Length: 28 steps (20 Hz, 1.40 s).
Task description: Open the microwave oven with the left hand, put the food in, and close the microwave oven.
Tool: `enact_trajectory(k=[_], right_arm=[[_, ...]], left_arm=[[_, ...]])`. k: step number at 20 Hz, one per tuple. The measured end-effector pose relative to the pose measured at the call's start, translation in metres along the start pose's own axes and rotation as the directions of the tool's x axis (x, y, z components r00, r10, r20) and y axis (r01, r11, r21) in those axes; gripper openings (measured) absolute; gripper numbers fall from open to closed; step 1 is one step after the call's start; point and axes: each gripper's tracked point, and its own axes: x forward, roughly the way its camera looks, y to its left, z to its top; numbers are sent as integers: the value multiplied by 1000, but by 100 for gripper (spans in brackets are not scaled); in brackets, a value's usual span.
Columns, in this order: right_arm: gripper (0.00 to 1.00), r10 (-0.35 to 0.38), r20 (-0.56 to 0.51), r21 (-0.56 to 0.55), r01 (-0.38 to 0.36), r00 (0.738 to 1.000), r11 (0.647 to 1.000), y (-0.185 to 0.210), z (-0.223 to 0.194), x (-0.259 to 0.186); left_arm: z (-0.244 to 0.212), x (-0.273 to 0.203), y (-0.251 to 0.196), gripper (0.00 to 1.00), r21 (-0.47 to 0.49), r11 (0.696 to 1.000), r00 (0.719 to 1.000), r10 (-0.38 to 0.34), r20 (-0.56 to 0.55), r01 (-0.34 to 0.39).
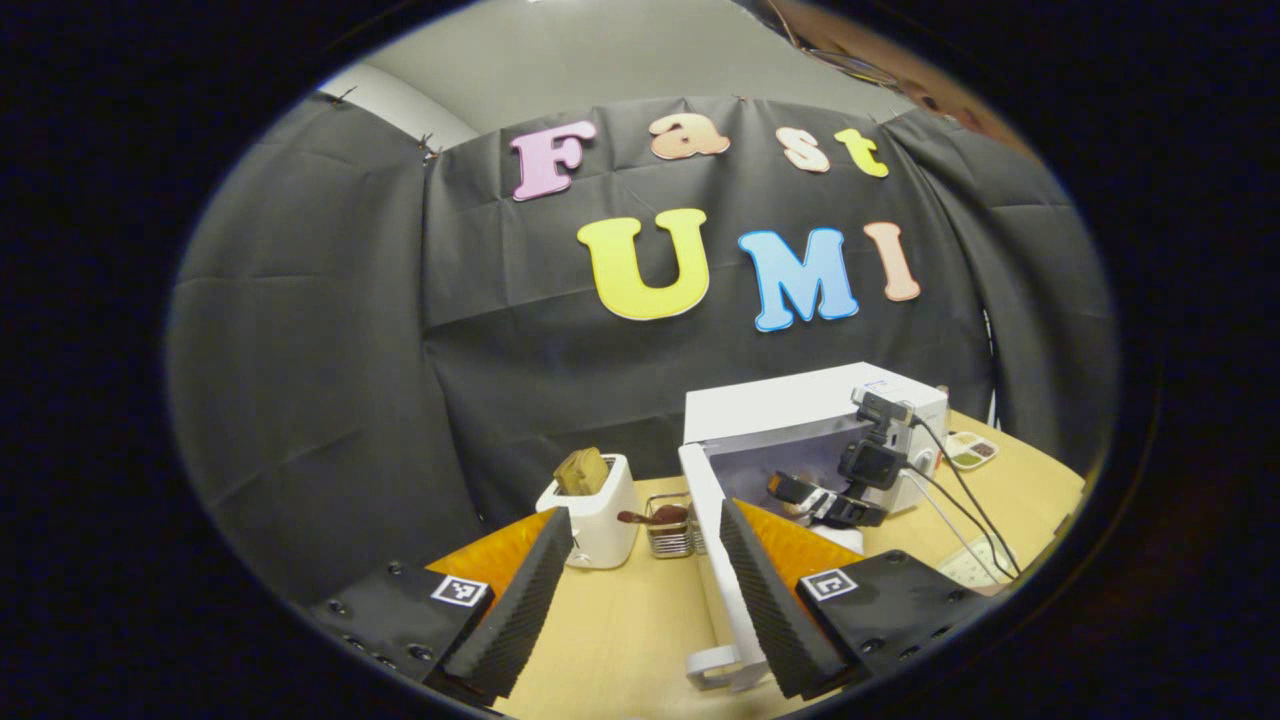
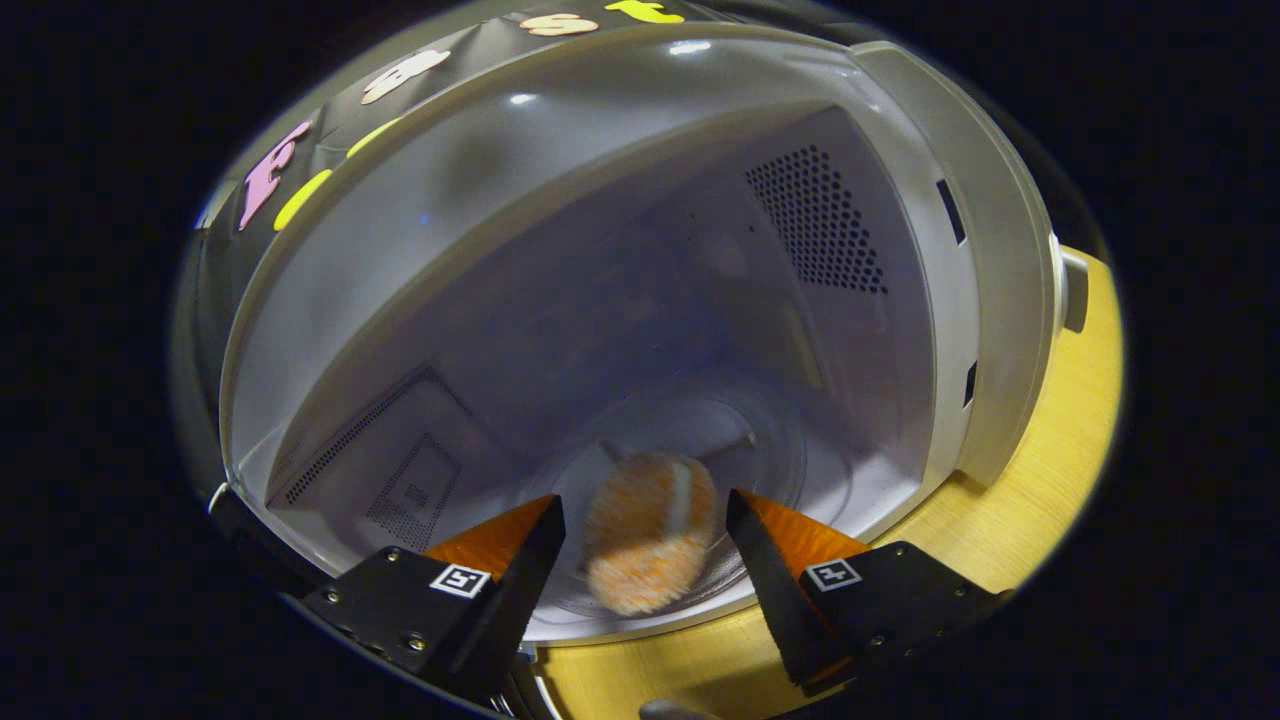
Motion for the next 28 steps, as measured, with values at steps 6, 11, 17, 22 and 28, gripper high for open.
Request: enact_trajectory(k=[6, 11, 17, 22, 28], right_arm=[[98, 61, -33, -57, -63, 998, 996, -4, 18, -48], [98, 186, 2, -308, -177, 983, 935, -14, 75, -151], [98, 292, 106, -532, -194, 951, 824, -42, 176, -253], [98, 224, 198, -527, -89, 954, 845, -79, 250, -303], [98, 154, 245, -532, -1, 957, 847, -107, 309, -347]], left_arm=[[12, -1, 6, 97, 9, 1000, 999, 19, 48, -20], [7, -7, 24, 97, 41, 998, 996, 53, 71, -56], [-21, -7, 40, 100, 35, 997, 997, 61, 39, -63], [-52, -10, 50, 100, 54, 996, 997, 71, 23, -72], [-122, 1, 51, 98, 33, 996, 995, 83, -57, -81]])
